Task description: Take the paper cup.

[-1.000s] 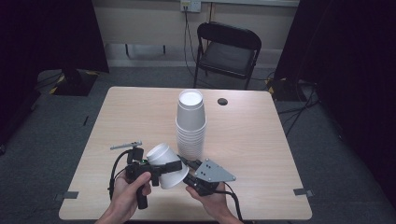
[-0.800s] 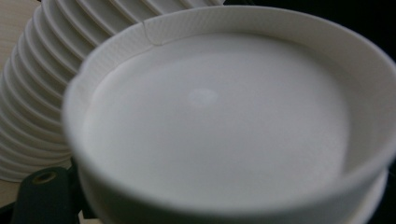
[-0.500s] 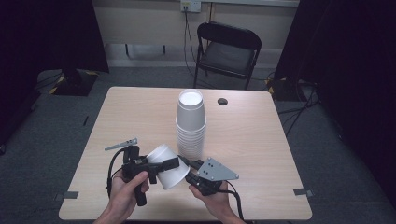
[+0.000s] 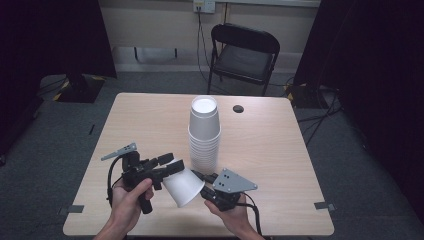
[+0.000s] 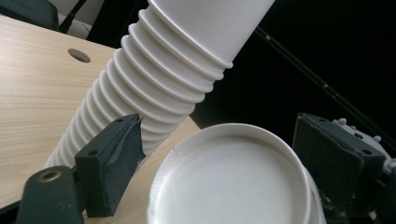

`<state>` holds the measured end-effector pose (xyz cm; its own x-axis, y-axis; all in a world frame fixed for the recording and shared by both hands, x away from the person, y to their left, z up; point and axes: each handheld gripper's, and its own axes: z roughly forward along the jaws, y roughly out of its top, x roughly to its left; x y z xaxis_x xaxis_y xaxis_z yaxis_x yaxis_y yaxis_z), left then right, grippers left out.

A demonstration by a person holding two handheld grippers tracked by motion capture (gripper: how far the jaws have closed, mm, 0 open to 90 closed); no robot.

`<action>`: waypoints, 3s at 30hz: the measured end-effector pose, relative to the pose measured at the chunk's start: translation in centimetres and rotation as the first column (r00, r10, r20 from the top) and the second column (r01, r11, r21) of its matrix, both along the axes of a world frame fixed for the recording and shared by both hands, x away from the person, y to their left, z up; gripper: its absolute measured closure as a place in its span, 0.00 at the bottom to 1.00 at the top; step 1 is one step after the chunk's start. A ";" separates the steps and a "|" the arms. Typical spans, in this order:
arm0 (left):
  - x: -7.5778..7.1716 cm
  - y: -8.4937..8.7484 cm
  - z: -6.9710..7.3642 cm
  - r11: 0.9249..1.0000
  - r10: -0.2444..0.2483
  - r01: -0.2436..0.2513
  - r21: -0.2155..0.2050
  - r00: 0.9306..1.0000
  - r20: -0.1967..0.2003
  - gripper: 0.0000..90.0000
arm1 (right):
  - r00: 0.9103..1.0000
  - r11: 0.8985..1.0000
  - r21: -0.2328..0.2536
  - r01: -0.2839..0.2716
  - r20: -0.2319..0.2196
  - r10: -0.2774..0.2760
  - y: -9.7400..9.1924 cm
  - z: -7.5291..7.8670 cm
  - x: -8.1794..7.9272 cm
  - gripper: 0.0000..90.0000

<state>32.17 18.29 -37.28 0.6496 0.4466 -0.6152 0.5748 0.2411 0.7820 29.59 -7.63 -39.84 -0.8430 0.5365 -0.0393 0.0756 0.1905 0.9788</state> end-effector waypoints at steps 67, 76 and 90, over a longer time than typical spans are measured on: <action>-2.9 -4.7 -3.3 0.698 -0.511 0.204 0.687 0.814 0.277 0.17 | 0.885 0.895 -0.370 -0.248 -0.463 0.054 -1.6 -2.5 4.1 0.94; -3.2 -5.1 -4.1 0.624 -0.594 0.235 0.745 0.763 0.256 0.15 | 0.865 0.860 -0.407 -0.307 -0.495 0.074 -1.0 -2.4 4.4 0.96; -3.2 -5.1 -5.1 0.578 -0.644 0.220 0.786 0.715 0.273 0.07 | 0.839 0.833 -0.420 -0.361 -0.536 0.093 -0.2 -1.9 4.8 0.96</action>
